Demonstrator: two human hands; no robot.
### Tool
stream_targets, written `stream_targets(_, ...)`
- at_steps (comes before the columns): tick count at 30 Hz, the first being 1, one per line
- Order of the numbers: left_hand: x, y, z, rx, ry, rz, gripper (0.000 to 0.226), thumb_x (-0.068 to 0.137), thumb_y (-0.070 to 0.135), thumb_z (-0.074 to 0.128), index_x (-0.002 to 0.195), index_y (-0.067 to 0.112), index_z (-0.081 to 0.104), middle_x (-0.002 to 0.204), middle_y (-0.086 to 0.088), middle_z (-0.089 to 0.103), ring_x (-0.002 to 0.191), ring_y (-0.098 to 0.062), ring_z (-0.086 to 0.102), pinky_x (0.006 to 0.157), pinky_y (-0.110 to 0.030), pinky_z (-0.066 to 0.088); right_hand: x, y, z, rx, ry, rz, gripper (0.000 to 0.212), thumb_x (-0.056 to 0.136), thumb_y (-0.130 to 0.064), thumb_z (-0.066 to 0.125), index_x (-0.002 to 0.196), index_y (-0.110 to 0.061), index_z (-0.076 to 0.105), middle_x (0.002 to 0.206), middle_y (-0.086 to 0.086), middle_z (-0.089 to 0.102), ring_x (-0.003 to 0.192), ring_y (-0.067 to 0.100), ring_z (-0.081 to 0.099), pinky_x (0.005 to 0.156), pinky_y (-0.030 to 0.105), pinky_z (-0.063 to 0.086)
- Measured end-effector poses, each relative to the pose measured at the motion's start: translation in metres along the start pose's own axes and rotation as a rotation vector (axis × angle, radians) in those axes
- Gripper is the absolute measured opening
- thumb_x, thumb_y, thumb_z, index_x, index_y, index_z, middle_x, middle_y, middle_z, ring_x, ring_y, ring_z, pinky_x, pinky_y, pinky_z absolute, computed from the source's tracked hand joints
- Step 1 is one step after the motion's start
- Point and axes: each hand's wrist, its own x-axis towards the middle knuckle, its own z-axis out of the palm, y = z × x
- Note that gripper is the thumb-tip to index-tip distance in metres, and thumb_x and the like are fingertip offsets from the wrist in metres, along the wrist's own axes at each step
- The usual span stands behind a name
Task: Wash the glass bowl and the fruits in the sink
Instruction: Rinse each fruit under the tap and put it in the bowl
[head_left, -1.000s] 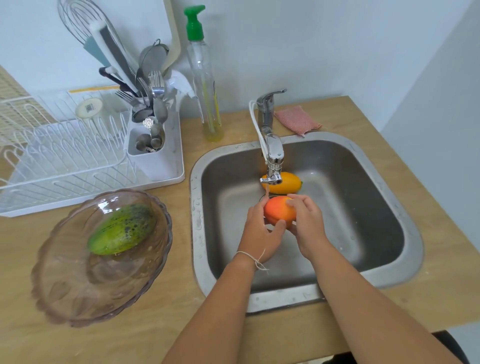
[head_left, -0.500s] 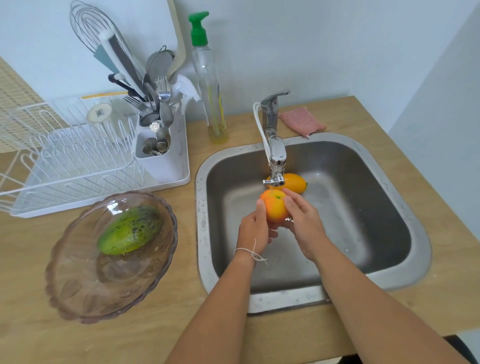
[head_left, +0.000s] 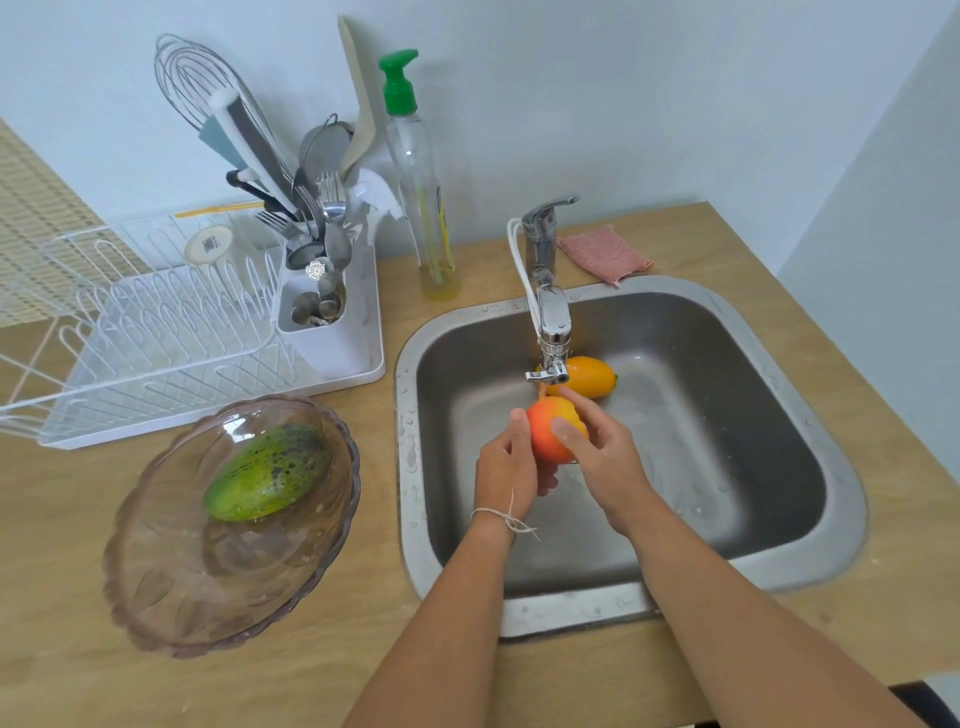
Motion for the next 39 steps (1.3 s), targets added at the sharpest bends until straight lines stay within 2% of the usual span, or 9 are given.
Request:
stream_targets(4,-0.001,-0.003,0.002,0.044,-0.123,0.042,0.05,0.103,0.055,0.03,0.123,0.019,0.06,0.101,-0.011,0.07,0.061,-0.021,0.071,0.055,-0.033,0.059,0.003,-0.001,0.0,-0.017,0.091,-0.002,0.034,0.101,-0.045,0.055,0.134,-0.04,0.058,0.137,-0.002,0.058,0.117,0.019,0.062,0.094,0.04,0.058)
stream_targets(10,-0.004,-0.006,0.003,0.085,-0.14,0.112,0.06,0.097,0.056,0.048,0.149,0.029,0.036,0.136,0.003,0.046,0.109,-0.019,0.061,0.068,-0.024,0.062,0.006,-0.001,0.003,0.075,0.088,0.206,0.027,0.104,-0.048,0.047,0.12,-0.031,0.06,0.132,0.007,0.06,0.111,0.029,0.066,0.09,0.051,0.061)
stream_targets(15,0.001,-0.007,-0.001,-0.019,-0.067,0.07,0.048,0.102,0.055,0.035,0.132,0.023,0.055,0.103,-0.009,0.068,0.08,-0.025,0.073,0.066,-0.037,0.064,0.0,0.001,0.006,0.02,-0.042,0.112,0.065,0.079,-0.058,0.072,0.138,-0.042,0.05,0.141,-0.001,0.053,0.121,0.026,0.062,0.094,0.049,0.06)
stream_targets(17,0.003,-0.01,0.0,-0.017,-0.052,0.048,0.045,0.105,0.049,0.033,0.122,0.017,0.06,0.097,-0.015,0.068,0.077,-0.03,0.073,0.066,-0.041,0.064,0.001,0.003,0.005,-0.006,-0.011,0.067,0.064,0.084,-0.053,0.071,0.141,-0.048,0.044,0.145,-0.003,0.048,0.124,0.025,0.06,0.096,0.048,0.06)
stream_targets(20,0.002,-0.01,0.002,0.036,-0.074,0.096,0.042,0.106,0.044,0.033,0.128,0.018,0.058,0.11,-0.013,0.06,0.084,-0.028,0.071,0.069,-0.039,0.064,0.003,0.003,0.002,0.098,0.005,0.073,0.044,0.1,-0.041,0.06,0.141,-0.049,0.044,0.145,0.0,0.043,0.122,0.027,0.059,0.094,0.049,0.06)
stream_targets(25,-0.003,-0.013,0.003,0.222,-0.146,0.199,0.06,0.093,0.048,0.06,0.146,0.027,0.041,0.13,0.004,0.042,0.102,-0.003,0.061,0.095,-0.031,0.056,0.006,0.004,0.003,0.102,0.004,0.165,0.031,0.103,-0.051,0.048,0.133,-0.052,0.051,0.148,0.002,0.045,0.125,0.032,0.058,0.097,0.049,0.059)
stream_targets(28,-0.002,-0.015,0.002,0.277,-0.109,0.203,0.063,0.096,0.043,0.06,0.151,0.024,0.036,0.137,0.002,0.043,0.106,-0.007,0.059,0.096,-0.025,0.052,0.009,0.007,0.003,0.17,0.01,0.209,0.027,0.106,-0.047,0.045,0.13,-0.049,0.056,0.146,0.004,0.048,0.122,0.035,0.062,0.092,0.049,0.061)
stream_targets(34,-0.005,-0.014,0.0,0.348,-0.04,0.253,0.068,0.095,0.059,0.049,0.155,0.032,0.032,0.125,0.013,0.049,0.103,-0.005,0.059,0.095,-0.024,0.052,0.009,0.005,0.005,0.112,0.039,0.235,0.051,0.088,-0.067,0.044,0.132,-0.043,0.058,0.142,0.007,0.054,0.121,0.033,0.063,0.096,0.053,0.059)
stream_targets(39,0.001,-0.012,-0.005,0.043,0.122,0.103,0.053,0.099,0.062,0.034,0.127,0.028,0.063,0.105,-0.008,0.072,0.081,-0.022,0.074,0.062,-0.027,0.062,0.003,0.002,0.006,0.126,-0.068,0.177,0.044,0.104,-0.038,0.045,0.148,-0.038,0.048,0.148,-0.004,0.046,0.132,0.024,0.053,0.109,0.05,0.05)
